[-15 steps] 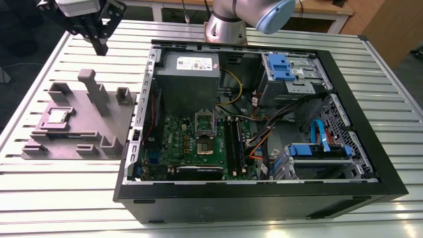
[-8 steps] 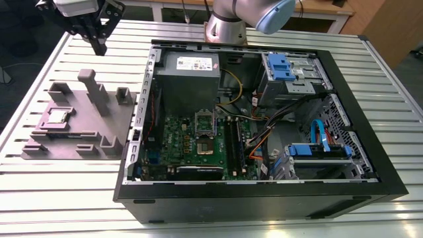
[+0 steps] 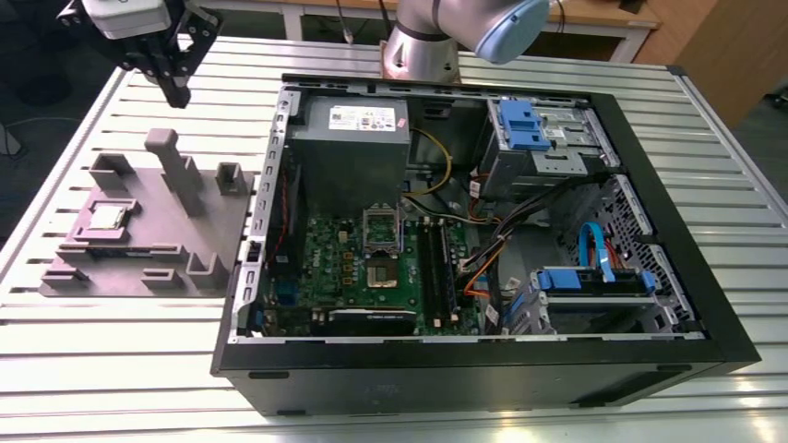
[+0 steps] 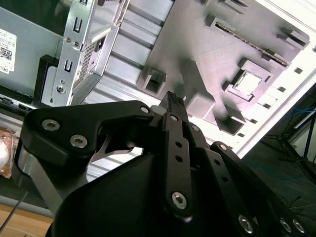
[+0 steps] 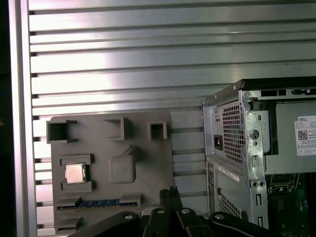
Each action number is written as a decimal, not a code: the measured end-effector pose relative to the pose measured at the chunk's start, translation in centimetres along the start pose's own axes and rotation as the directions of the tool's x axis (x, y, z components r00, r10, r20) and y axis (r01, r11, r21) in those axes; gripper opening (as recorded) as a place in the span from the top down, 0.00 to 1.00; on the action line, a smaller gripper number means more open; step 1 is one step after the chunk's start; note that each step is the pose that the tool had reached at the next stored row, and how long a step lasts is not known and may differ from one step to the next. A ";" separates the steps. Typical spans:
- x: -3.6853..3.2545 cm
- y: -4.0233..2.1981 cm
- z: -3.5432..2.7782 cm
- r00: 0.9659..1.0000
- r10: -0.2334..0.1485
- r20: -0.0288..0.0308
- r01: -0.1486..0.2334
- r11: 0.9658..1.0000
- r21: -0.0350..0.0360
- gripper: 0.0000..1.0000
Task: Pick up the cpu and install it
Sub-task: 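Reach for the cpu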
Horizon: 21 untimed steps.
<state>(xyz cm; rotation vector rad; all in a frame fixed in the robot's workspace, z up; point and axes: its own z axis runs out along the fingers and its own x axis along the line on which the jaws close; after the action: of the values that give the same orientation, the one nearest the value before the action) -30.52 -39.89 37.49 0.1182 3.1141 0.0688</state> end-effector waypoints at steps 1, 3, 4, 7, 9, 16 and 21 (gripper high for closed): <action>0.02 0.00 0.01 1.000 0.000 0.000 0.000 1.000 0.000 0.90; 0.07 -0.01 0.01 1.000 0.000 0.000 0.000 1.000 0.000 0.90; 0.09 -0.01 0.01 1.000 0.000 0.000 0.000 1.000 0.000 0.90; 0.16 -0.01 0.02 1.000 0.000 0.000 0.000 1.000 0.000 0.90; 0.21 -0.02 0.04 1.000 0.000 0.000 0.000 1.000 0.000 0.90; 0.48 -0.04 0.07 1.000 0.000 0.000 0.000 1.000 0.000 0.90; 0.68 -0.06 0.07 1.000 0.000 0.000 0.000 1.000 0.000 0.90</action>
<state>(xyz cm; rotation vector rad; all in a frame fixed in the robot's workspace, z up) -31.20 -39.89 37.40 0.1180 3.1142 0.0686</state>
